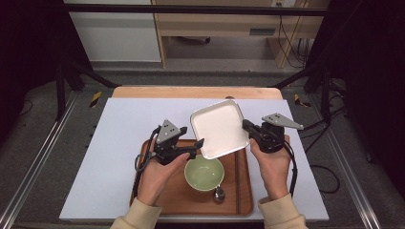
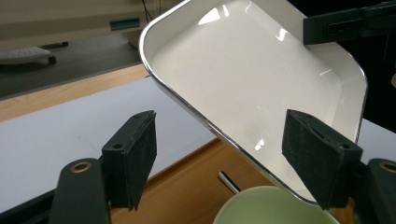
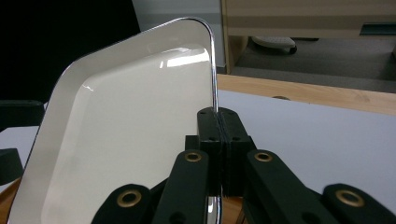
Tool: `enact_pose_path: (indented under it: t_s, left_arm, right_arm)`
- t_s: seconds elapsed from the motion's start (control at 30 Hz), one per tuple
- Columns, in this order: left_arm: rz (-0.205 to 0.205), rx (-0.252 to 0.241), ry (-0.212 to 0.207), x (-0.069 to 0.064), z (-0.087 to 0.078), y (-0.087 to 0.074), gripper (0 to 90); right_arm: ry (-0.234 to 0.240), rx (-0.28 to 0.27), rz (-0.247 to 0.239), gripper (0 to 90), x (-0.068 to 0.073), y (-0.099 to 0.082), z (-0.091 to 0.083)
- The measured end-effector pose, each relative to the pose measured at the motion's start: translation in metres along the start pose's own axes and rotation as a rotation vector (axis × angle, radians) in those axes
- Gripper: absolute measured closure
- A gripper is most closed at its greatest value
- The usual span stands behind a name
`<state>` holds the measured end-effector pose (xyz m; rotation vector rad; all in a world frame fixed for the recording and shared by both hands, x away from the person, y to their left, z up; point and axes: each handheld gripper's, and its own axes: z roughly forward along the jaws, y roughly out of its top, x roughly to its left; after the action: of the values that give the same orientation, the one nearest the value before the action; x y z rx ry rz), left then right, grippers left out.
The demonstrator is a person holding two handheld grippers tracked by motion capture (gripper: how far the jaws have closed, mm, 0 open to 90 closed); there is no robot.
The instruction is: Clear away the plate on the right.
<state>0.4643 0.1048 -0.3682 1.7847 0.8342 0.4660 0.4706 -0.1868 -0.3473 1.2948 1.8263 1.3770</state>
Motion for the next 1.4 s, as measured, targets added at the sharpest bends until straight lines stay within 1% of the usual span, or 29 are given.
enact_pose_path:
  t_s: [0.07,0.17,0.27,0.3,0.37,0.4,0.43,0.47,0.53,0.6,0.67,0.7,0.8,0.83,0.93,1.07,1.13,1.23,1.33,1.4]
  left_arm:
    - [-0.017,0.007,-0.005,0.000,0.003,0.000,26.2]
    - [-0.038,0.003,-0.015,-0.002,0.008,0.000,27.4]
    - [-0.037,0.007,-0.017,-0.003,0.011,0.001,30.4]
    - [-0.041,0.006,-0.022,-0.003,0.012,0.002,33.3]
    - [-0.067,-0.002,-0.041,-0.003,0.013,0.002,38.6]
    - [-0.074,0.000,-0.035,-0.003,0.013,0.003,40.8]
    - [-0.082,0.001,-0.035,-0.002,0.014,0.003,45.8]
    - [-0.101,0.001,-0.039,-0.002,0.014,0.003,47.1]
    - [-0.107,0.001,-0.027,-0.001,0.013,0.003,50.5]
    - [-0.121,-0.011,-0.010,0.000,0.011,0.003,54.2]
    - [-0.121,-0.025,0.018,0.000,0.009,0.004,58.1]
    - [-0.128,-0.031,0.023,0.000,0.008,0.005,60.4]
    - [-0.129,-0.034,0.049,0.000,0.007,0.005,63.4]
    - [-0.133,-0.040,0.062,0.000,0.007,0.005,65.0]
    - [-0.153,-0.059,0.072,0.002,0.004,0.006,70.6]
    - [-0.157,-0.094,0.105,0.002,-0.001,0.008,78.0]
    - [-0.155,-0.104,0.117,0.002,-0.003,0.010,80.8]
    - [-0.157,-0.133,0.139,0.001,-0.006,0.012,84.4]
    - [-0.136,-0.151,0.165,0.000,-0.008,0.015,85.5]
    - [-0.128,-0.155,0.175,0.000,-0.010,0.016,85.6]
  right_arm:
    - [-0.002,-0.009,0.001,89.5,0.000,0.000,-0.001]
    - [-0.001,-0.021,0.003,89.5,0.001,0.001,-0.002]
    - [-0.001,-0.031,0.002,89.5,0.003,0.002,-0.003]
    - [-0.001,-0.033,0.001,89.5,0.003,0.002,-0.003]
    - [0.001,-0.034,-0.004,89.5,0.004,0.003,-0.003]
    - [0.006,-0.038,0.000,89.5,0.005,0.003,-0.003]
    - [0.010,-0.039,-0.001,89.4,0.005,0.003,-0.003]
    - [0.018,-0.037,0.000,89.4,0.005,0.003,-0.002]
    - [0.016,-0.030,-0.011,89.3,0.006,0.002,-0.002]
    - [0.018,-0.022,-0.014,89.3,0.006,0.000,-0.001]
    - [0.018,-0.022,-0.008,89.3,0.005,-0.003,-0.001]
    - [0.016,-0.022,-0.005,89.3,0.005,-0.004,-0.002]
    - [0.019,-0.023,0.001,89.3,0.006,-0.007,-0.001]
    - [0.018,-0.019,-0.002,89.3,0.006,-0.008,-0.001]
    - [0.019,-0.018,-0.005,89.2,0.007,-0.010,-0.001]
    - [0.018,-0.005,-0.021,89.1,0.011,-0.014,0.000]
    - [0.022,0.003,-0.025,89.1,0.013,-0.016,0.001]
    - [0.023,0.009,-0.038,89.0,0.015,-0.018,0.003]
    - [0.031,-0.001,-0.041,88.7,0.018,-0.019,0.004]
    - [0.037,-0.004,-0.045,88.4,0.019,-0.019,0.005]
